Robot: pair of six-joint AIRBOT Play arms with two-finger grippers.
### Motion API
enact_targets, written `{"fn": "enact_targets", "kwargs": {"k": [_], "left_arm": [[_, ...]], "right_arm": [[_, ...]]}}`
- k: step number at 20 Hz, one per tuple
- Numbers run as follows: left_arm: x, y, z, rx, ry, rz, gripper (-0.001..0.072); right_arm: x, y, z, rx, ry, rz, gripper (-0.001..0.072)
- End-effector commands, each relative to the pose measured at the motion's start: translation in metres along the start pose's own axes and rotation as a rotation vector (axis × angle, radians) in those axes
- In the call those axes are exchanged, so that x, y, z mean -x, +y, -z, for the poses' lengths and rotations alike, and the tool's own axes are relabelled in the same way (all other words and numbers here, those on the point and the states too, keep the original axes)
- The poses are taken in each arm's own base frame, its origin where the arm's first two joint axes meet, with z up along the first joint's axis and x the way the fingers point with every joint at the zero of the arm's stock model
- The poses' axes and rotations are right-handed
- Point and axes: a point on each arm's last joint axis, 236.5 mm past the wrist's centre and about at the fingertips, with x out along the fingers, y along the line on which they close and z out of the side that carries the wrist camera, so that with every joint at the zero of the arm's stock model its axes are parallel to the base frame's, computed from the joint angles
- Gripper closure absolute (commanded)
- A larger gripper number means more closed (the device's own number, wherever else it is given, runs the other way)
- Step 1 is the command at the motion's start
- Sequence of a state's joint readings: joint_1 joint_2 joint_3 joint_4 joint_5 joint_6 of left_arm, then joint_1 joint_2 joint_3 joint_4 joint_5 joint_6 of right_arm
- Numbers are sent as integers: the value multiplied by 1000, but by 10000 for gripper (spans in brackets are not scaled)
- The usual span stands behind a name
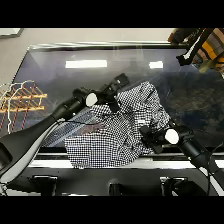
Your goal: Fold the clothes and pants, and hang the long-sleeved shirts on hangers.
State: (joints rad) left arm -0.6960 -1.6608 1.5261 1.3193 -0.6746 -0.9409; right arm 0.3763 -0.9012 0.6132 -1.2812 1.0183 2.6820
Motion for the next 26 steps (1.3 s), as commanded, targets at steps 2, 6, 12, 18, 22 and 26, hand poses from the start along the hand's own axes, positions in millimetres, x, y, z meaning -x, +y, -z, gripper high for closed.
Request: {"fn": "enact_targets", "kwargs": {"k": [2,6,12,18,22,26], "left_arm": [[-25,-49,-17,-152,-84,111,157],[-43,-78,-17,-223,-111,176,158],[-65,-78,-21,-220,-144,118,160],[-84,-76,-11,-206,-139,93,168],[-88,-55,-33,-154,-227,-25,335],[-96,-56,-26,-125,-216,-22,610]], "right_arm": [[10,-25,2,63,-3,90,676],[13,-24,2,72,-9,79,676],[13,-24,2,93,-8,80,676],[13,-28,4,102,0,95,676],[13,-28,8,113,18,95,676],[15,-35,13,118,40,126,676]]}}
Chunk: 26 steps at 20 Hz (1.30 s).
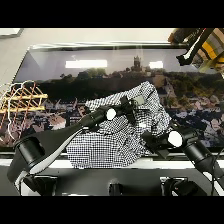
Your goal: Fold the clothes and pants, and hang the long-sleeved shirts on hangers.
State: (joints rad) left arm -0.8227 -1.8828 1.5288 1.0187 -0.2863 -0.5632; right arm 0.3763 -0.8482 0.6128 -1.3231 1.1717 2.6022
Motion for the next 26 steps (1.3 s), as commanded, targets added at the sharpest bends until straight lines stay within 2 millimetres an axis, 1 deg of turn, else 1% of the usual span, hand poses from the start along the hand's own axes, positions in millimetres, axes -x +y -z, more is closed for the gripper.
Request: {"fn": "enact_targets", "kwargs": {"k": [1,3,5,6,7,9,11,13,15,17,19,21,23,24,25,26], "left_arm": [[-4,4,-1,25,-14,-27,676],[-1,5,-4,97,-21,-29,677],[8,13,-15,150,-43,-42,678],[16,21,-24,153,-59,-54,677],[29,33,-36,155,-83,-73,677],[62,64,-60,191,-138,-120,678],[102,99,-82,343,-208,-167,678],[145,130,-100,456,-270,-204,678],[191,156,-116,476,-326,-251,679],[240,184,-131,474,-393,-319,679],[293,210,-142,485,-461,-394,679],[348,230,-149,505,-528,-466,679],[398,243,-157,489,-583,-536,679],[422,245,-161,479,-610,-567,679],[441,244,-165,469,-628,-583,679],[456,240,-168,459,-635,-589,679]], "right_arm": [[0,-7,6,17,25,29,676],[4,-9,7,26,22,29,676],[15,-3,4,41,-10,-9,676],[25,2,-4,60,-53,-26,676],[36,8,-15,82,-107,-37,677],[69,29,-44,130,-240,-62,677],[109,63,-68,168,-351,-118,678],[142,104,-80,247,-401,-176,678],[180,147,-90,353,-457,-231,678],[215,181,-97,443,-502,-259,678],[252,214,-99,526,-546,-305,678],[291,240,-97,598,-599,-363,678],[328,263,-82,689,-643,-471,678],[345,271,-71,727,-662,-538,678],[357,273,-62,734,-669,-587,678],[367,272,-52,747,-668,-624,678]]}}
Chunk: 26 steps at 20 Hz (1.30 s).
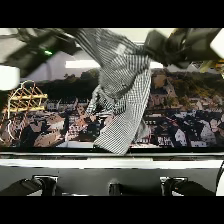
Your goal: Fold the clothes and pants, and hang the long-sleeved shirts on hangers.
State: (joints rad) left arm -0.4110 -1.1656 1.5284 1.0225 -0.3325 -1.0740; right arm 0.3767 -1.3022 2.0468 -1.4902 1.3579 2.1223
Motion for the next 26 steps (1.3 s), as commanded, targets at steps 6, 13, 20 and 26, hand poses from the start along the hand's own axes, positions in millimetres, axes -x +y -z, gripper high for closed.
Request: {"fn": "enact_targets", "kwargs": {"k": [6,13,20,26], "left_arm": [[108,-18,-88,74,-89,39,679],[140,-38,-94,213,-53,90,679],[116,-45,10,477,346,79,679],[96,-42,94,621,598,-1,679]], "right_arm": [[115,70,-45,175,-284,-282,678],[139,107,-65,258,-419,-431,677],[91,57,-6,311,-126,-234,678],[50,-25,67,353,229,41,678]]}}
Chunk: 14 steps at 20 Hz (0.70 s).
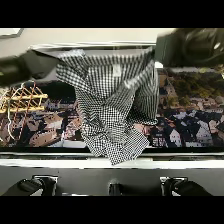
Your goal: Fold the clothes and pants, and hang the long-sleeved shirts on hangers.
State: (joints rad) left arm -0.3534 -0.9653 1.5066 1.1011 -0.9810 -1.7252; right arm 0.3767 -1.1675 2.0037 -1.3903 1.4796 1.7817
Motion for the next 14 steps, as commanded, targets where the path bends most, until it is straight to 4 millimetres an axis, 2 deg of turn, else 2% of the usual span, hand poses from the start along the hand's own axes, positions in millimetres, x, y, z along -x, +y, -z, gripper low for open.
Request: {"fn": "enact_targets", "kwargs": {"k": [1,4,7,8,11,14], "left_arm": [[-29,25,41,132,141,-71,679],[-54,36,90,187,260,-125,679],[-70,51,142,232,363,-209,679],[-73,55,154,234,381,-230,679],[-75,71,176,248,412,-293,679],[-73,79,183,264,424,-328,680]], "right_arm": [[-11,-27,48,0,198,101,678],[-27,-38,73,-34,289,134,678],[-62,-50,100,-61,354,150,678],[-76,-53,106,-81,358,152,678],[-110,-66,133,-113,389,167,678],[-141,-69,166,-64,404,225,678]]}}
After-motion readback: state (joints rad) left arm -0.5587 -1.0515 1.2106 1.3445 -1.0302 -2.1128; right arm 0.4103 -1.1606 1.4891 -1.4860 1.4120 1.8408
